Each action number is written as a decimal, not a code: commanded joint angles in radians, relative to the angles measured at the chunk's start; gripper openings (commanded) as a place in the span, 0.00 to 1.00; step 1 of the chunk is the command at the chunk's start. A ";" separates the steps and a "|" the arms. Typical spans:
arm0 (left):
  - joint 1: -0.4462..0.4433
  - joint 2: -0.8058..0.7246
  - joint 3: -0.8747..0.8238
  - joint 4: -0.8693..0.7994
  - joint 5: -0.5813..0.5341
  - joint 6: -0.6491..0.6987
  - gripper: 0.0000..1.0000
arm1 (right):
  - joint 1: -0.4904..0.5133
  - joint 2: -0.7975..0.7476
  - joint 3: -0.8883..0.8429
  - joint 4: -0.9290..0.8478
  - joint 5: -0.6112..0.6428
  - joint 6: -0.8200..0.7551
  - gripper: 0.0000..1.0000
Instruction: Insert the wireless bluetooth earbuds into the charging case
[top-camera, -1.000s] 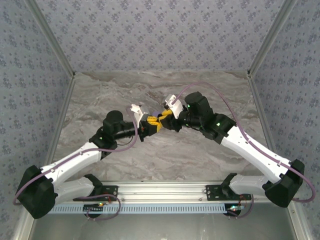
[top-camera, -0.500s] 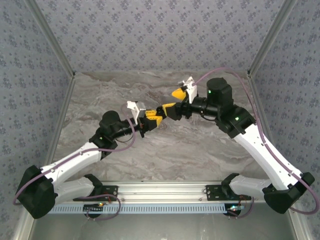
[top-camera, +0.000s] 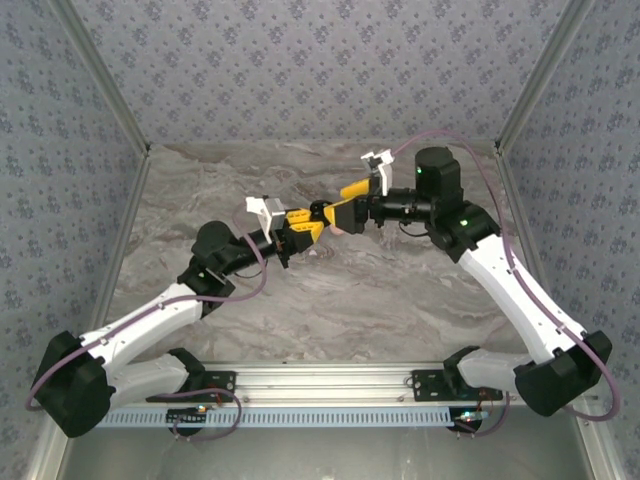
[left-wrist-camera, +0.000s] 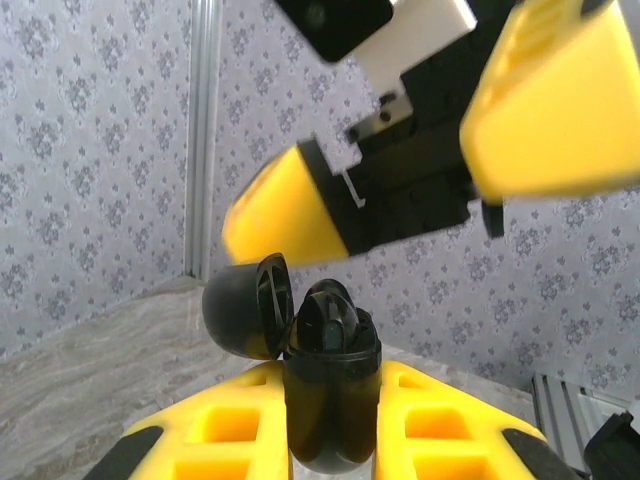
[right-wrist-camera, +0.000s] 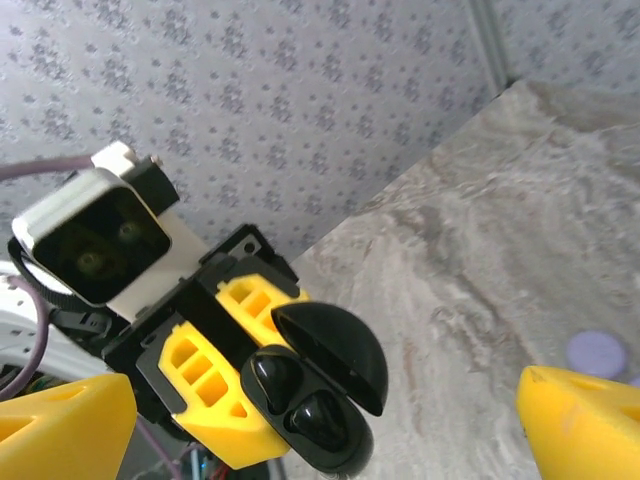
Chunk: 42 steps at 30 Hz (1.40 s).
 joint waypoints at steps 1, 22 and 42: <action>-0.005 0.009 0.041 0.065 0.033 -0.007 0.00 | 0.029 0.025 0.027 0.001 -0.068 0.015 1.00; -0.005 0.016 0.034 0.012 0.010 0.002 0.00 | 0.069 -0.037 0.041 -0.029 -0.086 -0.101 1.00; -0.004 0.205 0.008 -0.364 -0.249 -0.155 0.00 | 0.009 -0.294 -0.145 -0.019 0.591 -0.170 1.00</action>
